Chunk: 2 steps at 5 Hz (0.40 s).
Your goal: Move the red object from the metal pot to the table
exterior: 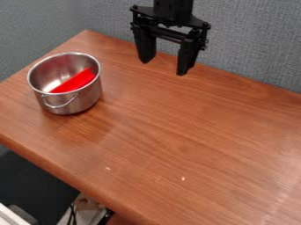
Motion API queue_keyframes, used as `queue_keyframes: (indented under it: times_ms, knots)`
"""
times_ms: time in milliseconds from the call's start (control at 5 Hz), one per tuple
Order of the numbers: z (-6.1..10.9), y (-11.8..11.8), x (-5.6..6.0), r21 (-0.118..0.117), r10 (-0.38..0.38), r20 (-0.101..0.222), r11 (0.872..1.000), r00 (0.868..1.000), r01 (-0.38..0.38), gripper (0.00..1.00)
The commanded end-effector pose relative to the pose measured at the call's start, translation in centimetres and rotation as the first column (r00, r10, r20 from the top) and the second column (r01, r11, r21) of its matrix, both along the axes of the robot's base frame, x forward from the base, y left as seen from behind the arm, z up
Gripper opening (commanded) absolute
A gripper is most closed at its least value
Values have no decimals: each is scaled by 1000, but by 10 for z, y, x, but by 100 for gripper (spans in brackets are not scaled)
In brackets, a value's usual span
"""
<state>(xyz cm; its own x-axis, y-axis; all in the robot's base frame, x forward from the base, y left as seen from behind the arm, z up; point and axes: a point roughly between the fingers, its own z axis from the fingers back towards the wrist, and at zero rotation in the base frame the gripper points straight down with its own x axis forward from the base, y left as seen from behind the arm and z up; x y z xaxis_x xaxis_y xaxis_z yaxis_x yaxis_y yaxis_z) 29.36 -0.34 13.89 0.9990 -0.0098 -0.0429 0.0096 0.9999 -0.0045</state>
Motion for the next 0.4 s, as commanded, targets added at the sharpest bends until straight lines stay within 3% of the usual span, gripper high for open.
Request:
queue_keyframes:
  times_ms: [0, 200]
  knots:
    - [2, 18, 0, -1, -35, -8, 999, 999, 35, 100]
    - [-2, 31, 2, -6, 61, -52, 998, 997, -61, 100]
